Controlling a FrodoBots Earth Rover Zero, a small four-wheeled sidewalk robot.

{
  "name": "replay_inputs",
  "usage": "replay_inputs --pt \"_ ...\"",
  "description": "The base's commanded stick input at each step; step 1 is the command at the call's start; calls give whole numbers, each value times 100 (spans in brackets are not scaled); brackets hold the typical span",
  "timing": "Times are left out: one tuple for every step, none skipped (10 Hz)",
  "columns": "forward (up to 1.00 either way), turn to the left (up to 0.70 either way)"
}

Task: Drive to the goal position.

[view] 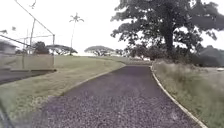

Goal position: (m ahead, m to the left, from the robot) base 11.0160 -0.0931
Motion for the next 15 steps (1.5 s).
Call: replay_inputs --pt "100 0" --pt "100 0" --pt "100 0" --pt "100 0" --pt "100 0" --pt "100 0" --pt "100 -5" --pt "100 -40" --pt "100 -39" --pt "100 -27" --pt "100 0" --pt "100 0" --pt "100 0" --pt "100 0" --pt "100 -2"
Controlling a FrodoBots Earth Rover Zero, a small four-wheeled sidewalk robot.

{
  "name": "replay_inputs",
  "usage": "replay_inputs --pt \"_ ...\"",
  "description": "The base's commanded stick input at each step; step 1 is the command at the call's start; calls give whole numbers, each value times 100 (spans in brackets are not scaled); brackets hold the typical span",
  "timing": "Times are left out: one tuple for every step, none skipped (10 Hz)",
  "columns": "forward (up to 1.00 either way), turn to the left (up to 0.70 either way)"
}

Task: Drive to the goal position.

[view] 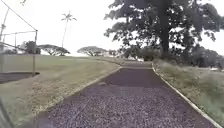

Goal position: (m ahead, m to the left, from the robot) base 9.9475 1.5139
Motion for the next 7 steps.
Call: replay_inputs --pt "100 -13" --pt "100 -40" --pt "100 -40" --pt "100 -40" --pt "100 -39" --pt "100 -12" --pt "100 -3"
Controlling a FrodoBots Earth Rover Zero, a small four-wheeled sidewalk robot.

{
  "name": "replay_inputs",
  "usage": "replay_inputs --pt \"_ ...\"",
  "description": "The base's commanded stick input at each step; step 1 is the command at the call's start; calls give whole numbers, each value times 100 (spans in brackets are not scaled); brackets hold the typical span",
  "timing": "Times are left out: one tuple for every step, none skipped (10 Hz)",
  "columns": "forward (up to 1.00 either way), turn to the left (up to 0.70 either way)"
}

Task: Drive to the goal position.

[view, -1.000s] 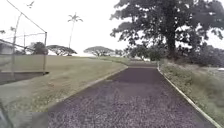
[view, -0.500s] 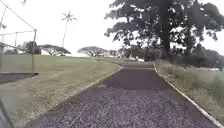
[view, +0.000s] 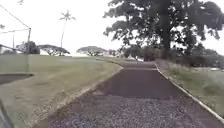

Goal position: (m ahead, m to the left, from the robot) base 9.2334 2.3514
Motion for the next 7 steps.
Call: replay_inputs --pt "100 0" --pt "100 0" --pt "100 -13" --pt "100 -34" --pt "100 -40" --pt "100 -40" --pt "100 -40"
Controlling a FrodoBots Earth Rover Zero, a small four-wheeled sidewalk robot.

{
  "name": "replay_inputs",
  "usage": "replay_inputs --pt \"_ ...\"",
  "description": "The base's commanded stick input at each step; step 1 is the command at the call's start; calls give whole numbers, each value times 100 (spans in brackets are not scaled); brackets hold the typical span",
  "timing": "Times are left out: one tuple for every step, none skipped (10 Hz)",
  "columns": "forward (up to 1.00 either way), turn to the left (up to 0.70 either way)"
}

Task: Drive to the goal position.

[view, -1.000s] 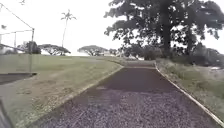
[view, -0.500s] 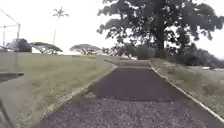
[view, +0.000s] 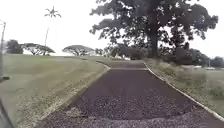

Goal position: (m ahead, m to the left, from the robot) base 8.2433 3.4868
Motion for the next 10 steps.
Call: replay_inputs --pt "100 -8" --pt "100 0" --pt "100 0" --pt "100 0" --pt "100 0" --pt "100 0" --pt "100 0" --pt "100 0" --pt "100 0" --pt "100 0"
